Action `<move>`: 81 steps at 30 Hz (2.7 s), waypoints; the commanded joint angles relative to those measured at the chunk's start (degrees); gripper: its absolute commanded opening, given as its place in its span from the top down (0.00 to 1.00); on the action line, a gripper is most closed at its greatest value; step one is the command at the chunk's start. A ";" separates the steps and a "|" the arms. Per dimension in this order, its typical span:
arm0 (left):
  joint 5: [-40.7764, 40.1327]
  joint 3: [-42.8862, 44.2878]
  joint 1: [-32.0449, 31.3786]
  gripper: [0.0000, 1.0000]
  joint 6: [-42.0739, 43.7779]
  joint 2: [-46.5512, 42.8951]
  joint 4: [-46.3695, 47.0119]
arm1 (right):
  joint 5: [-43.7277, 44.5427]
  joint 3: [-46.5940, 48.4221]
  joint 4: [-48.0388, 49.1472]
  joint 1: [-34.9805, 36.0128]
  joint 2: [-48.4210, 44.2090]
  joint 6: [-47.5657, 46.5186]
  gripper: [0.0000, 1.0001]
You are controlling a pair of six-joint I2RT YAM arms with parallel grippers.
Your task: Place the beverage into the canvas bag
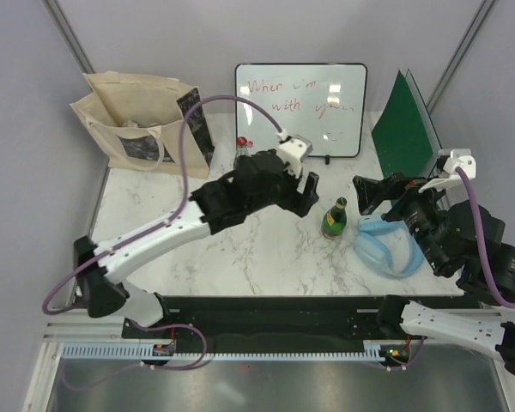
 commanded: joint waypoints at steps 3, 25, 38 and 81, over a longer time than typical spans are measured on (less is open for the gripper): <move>-3.22 2.47 -3.10 0.13 2.81 13.09 9.18 | 1.89 0.25 1.45 0.06 -0.05 -2.05 0.02; -3.48 15.92 -5.13 0.23 3.87 34.63 11.93 | 1.97 -3.18 2.86 -0.03 -4.89 -3.10 0.02; -7.35 16.01 -5.48 0.98 2.91 35.34 9.91 | 2.15 -5.91 3.91 -0.03 -5.42 -2.49 0.02; -26.44 -23.98 -5.74 0.76 -18.01 -6.06 -5.38 | -1.19 -10.13 6.81 -0.03 -4.45 0.33 0.02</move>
